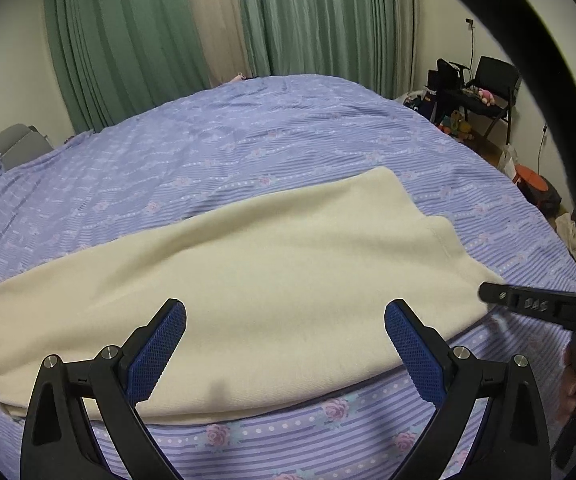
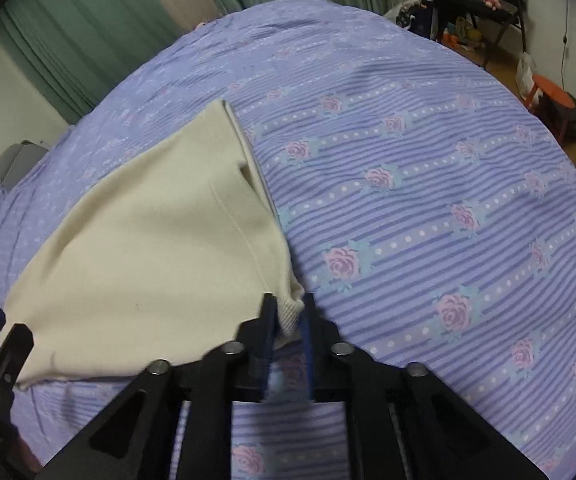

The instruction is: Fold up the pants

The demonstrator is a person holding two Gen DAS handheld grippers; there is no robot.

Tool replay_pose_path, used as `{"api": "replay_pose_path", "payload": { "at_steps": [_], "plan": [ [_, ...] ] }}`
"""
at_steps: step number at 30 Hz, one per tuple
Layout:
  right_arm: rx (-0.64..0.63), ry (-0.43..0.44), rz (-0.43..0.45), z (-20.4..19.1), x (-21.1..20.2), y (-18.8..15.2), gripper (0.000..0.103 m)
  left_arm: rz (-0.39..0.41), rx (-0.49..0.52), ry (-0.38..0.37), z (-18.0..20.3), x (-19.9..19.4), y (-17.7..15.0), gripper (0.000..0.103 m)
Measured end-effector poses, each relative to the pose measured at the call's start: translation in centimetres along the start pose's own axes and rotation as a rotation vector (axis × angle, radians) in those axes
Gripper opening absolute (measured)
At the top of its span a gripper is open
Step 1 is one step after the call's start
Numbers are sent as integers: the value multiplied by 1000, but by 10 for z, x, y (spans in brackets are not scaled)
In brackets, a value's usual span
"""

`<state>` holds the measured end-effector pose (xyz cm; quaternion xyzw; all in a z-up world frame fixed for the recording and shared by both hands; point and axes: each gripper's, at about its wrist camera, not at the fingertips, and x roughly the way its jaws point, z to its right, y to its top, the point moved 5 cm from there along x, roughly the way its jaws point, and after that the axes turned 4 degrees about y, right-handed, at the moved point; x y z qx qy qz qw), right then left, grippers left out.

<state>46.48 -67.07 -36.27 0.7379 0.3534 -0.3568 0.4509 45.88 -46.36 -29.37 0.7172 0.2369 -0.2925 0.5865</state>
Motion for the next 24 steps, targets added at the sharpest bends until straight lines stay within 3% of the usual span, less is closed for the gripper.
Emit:
{"api": "replay_pose_path", "payload": {
  "at_steps": [3, 8, 12, 16, 20, 23, 24],
  "plan": [
    [-65, -100, 125, -4, -33, 16, 51, 30, 28, -10, -8, 2, 8, 101],
    [-191, -69, 209, -35, -38, 78, 51, 89, 145, -72, -45, 30, 45, 101],
    [-205, -9, 171, -58, -1, 128, 51, 5, 169, -168, -83, 72, 86, 100],
    [-203, 16, 128, -74, 42, 152, 48, -4, 198, -135, -96, 100, 117, 99],
    [-164, 51, 24, -79, 85, 167, 42, -79, 158, -207, -99, 127, 126, 93],
    [-153, 61, -46, -79, 108, 169, 41, -133, 194, -243, -101, 141, 125, 87],
    [-154, 76, -71, -81, 115, 167, 37, -150, 205, -248, -102, 145, 124, 86]
  ]
}}
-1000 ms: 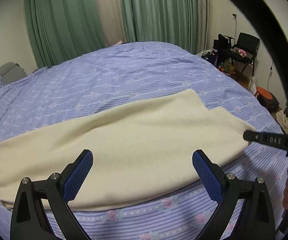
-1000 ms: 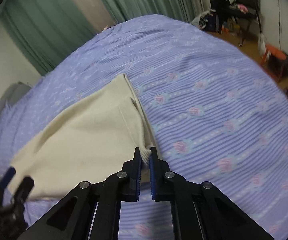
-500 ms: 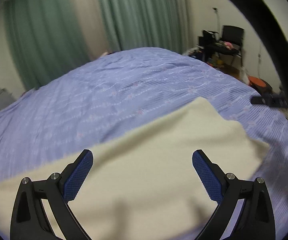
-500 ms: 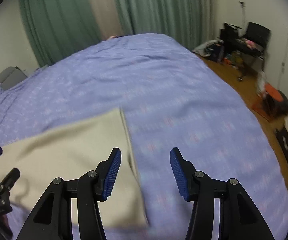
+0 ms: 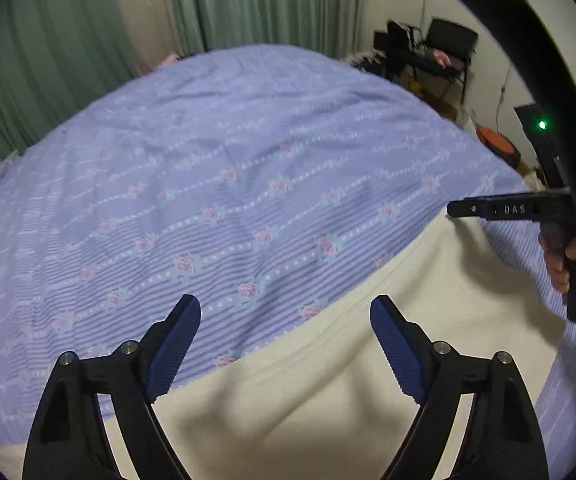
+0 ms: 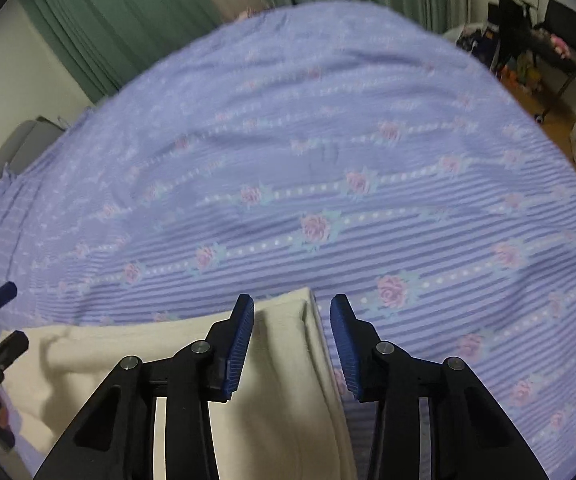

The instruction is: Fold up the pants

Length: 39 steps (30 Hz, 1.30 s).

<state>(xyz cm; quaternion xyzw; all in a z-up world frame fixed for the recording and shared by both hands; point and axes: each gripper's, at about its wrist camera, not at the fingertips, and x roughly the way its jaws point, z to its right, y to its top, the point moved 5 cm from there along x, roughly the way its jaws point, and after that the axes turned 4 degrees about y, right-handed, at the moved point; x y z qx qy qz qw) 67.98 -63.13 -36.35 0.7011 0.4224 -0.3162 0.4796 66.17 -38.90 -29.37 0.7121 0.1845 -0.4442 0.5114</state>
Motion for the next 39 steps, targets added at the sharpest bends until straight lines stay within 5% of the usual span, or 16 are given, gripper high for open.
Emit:
{"api": "replay_pose_path", "payload": {
  "at_steps": [6, 12, 17, 21, 24, 29, 32, 36, 39],
  "plan": [
    [-116, -48, -6, -10, 8, -6, 14, -91, 82, -87, 4, 14, -7, 69],
    [-204, -148, 71, -15, -11, -4, 11, -175, 208, -125, 9, 29, -22, 49],
    [-196, -199, 113, -15, -11, 6, 10, -224, 210, -118, -2, 40, -32, 45],
    [-213, -215, 110, -17, -8, 6, 10, -269, 217, -112, -2, 50, -40, 13],
    [-206, -213, 108, -14, -8, 6, 10, -229, 228, -64, 0, 47, -39, 2],
    [-183, -252, 129, -10, -6, 9, 6, -126, 124, 43, -19, 39, -17, 2],
    [-182, -242, 123, -11, -3, 9, 7, -163, 132, -52, -16, 32, -20, 2],
    [-243, -252, 138, -26, -9, 6, 8, -222, 231, -100, -4, 27, -33, 45],
    [-221, -246, 130, -28, -11, 7, 17, -244, 247, -123, 1, 23, -39, 45]
  ]
}}
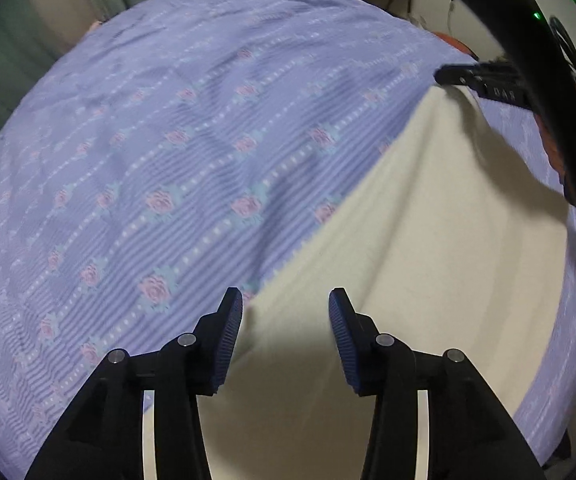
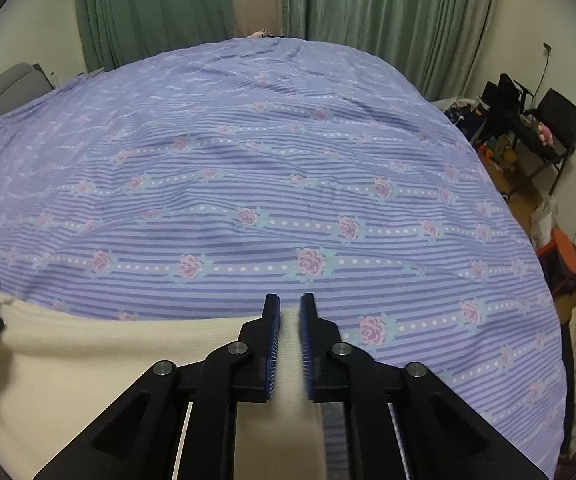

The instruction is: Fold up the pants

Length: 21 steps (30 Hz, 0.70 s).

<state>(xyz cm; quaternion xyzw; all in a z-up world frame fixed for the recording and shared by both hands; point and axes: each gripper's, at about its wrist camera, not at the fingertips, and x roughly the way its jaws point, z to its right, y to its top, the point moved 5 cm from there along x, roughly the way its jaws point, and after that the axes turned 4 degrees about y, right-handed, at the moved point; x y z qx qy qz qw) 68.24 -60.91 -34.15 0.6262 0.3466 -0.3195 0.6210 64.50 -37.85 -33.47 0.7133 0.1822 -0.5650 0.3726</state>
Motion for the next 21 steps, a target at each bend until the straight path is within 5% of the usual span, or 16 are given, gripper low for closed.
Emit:
{"api": "replay_pose_path", "payload": {
  "at_steps": [2, 4, 8, 10, 14, 18, 20, 21],
  "plan": [
    [5, 14, -5, -1, 1, 1, 19, -14, 0, 8, 0, 6, -4, 44],
    [-1, 8, -18, -2, 5, 0, 20, -47, 12, 31, 2, 15, -7, 26],
    [7, 16, -51, 2, 15, -6, 19, -61, 29, 59, 5, 22, -13, 9],
    [-3, 8, -41, 1, 15, -8, 10, -29, 20, 93, 4, 16, -10, 7],
    [28, -21, 4, 7, 10, -5, 8, -11, -46, 107, -10, 16, -1, 7],
    [45, -44, -28, 9, 22, -8, 11, -35, -37, 155, -10, 30, 0, 16],
    [64, -51, -14, 13, 15, -9, 33, 8, -87, 186, -11, 21, 4, 30],
    [78, -62, 2, 18, 7, -9, 51, 45, -120, 217, -15, 10, 8, 50]
  ]
}}
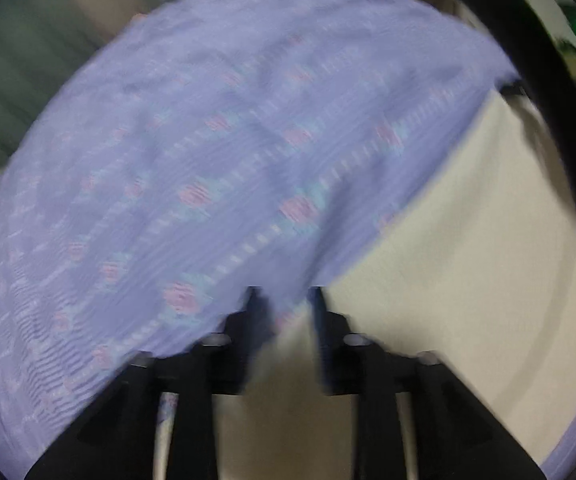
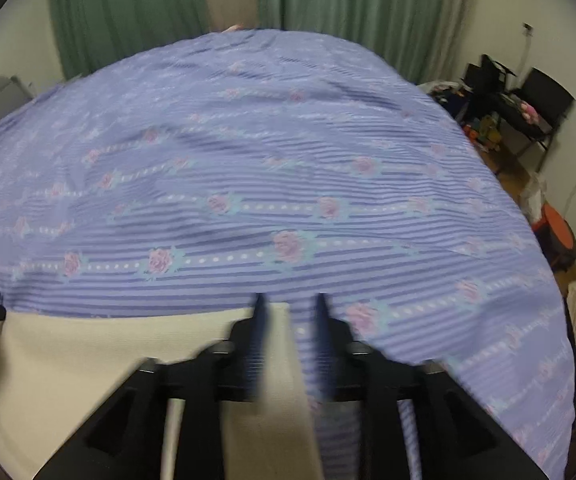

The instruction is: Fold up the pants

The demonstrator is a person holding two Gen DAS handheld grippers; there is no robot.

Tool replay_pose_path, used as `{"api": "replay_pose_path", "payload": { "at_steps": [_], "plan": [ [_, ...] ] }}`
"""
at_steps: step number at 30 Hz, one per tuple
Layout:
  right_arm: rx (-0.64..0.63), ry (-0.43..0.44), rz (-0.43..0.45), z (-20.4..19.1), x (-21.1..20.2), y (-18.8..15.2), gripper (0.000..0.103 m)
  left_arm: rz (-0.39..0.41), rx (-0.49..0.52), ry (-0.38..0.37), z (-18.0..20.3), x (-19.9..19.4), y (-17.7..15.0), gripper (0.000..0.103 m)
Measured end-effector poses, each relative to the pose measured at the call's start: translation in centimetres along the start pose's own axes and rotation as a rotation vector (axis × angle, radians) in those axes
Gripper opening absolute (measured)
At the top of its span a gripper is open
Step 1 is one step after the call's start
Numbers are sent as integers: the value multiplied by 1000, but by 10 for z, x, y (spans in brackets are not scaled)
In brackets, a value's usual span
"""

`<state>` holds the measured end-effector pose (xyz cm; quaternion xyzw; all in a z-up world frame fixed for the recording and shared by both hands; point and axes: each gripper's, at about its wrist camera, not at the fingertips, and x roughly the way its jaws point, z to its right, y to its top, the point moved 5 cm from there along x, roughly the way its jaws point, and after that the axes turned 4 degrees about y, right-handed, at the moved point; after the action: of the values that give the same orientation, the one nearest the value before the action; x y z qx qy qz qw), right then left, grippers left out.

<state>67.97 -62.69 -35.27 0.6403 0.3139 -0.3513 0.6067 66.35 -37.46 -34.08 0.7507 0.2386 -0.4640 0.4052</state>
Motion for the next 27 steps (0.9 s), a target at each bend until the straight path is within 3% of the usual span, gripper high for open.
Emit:
{"api": "replay_pose_path", "payload": {
  "at_steps": [1, 4, 10, 16, 21, 27],
  "plan": [
    [8, -14, 18, 4, -8, 1, 57, 37, -22, 14, -3, -9, 6, 64],
    [5, -27, 110, 13, -51, 2, 63, 168, -101, 9, -3, -56, 15, 65],
    [0, 63, 233, 22, -145, -32, 73, 292, -146, 22, 29, -137, -16, 71],
    [162, 176, 153, 44, -176, -108, 74, 293, -203, 36, 91, -167, -65, 72],
    [338, 277, 19, 47, -156, -176, 74, 252, -237, -7, 133, -157, -91, 73],
    [442, 361, -44, 36, -116, -199, 74, 197, -286, -10, 153, -147, -103, 73]
  ]
}}
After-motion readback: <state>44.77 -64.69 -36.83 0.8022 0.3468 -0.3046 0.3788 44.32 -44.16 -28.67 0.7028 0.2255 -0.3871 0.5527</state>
